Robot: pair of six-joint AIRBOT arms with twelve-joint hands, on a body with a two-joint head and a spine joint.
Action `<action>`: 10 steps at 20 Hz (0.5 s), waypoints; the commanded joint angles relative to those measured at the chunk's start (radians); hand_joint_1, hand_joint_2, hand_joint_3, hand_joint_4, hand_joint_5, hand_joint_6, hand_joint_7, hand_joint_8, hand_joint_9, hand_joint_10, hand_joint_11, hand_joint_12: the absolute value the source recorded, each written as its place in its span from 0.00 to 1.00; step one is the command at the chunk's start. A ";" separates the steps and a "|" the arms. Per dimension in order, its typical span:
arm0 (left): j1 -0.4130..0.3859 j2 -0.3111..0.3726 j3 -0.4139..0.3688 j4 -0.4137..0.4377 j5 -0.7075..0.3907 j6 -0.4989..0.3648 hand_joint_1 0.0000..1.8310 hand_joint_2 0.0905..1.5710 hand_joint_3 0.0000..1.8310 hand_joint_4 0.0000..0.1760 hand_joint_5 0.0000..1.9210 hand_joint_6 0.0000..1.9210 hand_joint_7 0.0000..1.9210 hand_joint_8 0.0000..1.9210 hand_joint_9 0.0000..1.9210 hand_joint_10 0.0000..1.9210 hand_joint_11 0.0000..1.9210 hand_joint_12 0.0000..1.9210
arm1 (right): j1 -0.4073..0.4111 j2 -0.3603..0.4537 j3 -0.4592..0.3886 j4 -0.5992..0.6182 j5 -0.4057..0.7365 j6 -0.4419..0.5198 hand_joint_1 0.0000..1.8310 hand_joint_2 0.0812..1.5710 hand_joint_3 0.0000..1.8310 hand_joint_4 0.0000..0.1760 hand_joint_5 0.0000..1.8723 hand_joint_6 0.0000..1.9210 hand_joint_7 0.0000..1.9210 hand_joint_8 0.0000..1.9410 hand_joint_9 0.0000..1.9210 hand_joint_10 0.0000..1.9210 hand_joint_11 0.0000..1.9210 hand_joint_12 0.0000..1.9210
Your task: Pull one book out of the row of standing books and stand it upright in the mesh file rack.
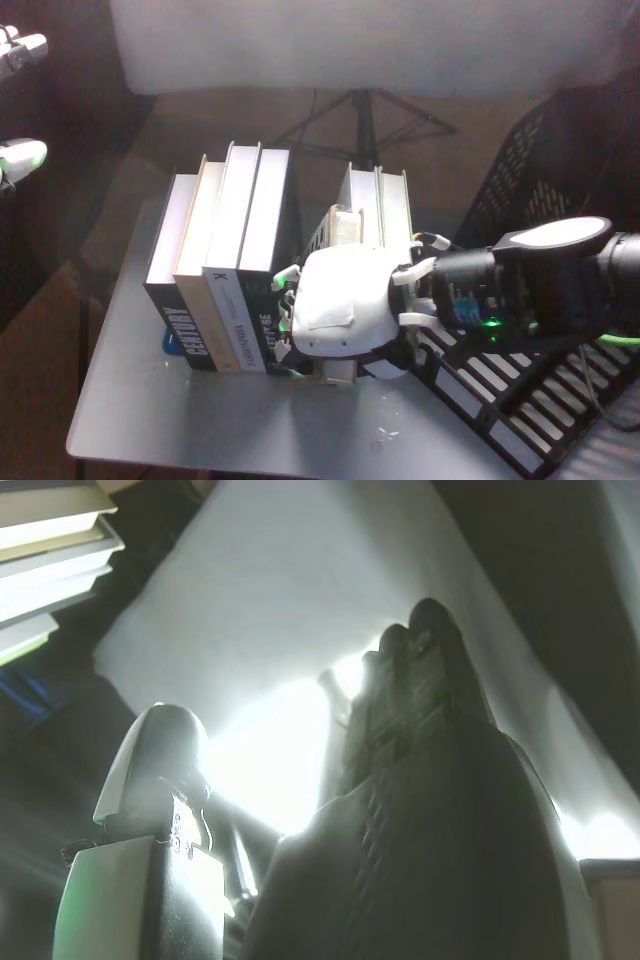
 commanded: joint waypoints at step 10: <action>-0.018 -0.018 0.016 -0.024 -0.112 -0.003 0.33 0.89 0.01 0.32 0.04 0.03 0.00 0.00 0.00 0.00 0.00 0.00 | 0.024 0.154 -0.064 0.116 0.026 0.003 0.75 0.71 0.00 0.00 0.48 0.48 0.49 0.55 0.44 0.75 0.31 0.96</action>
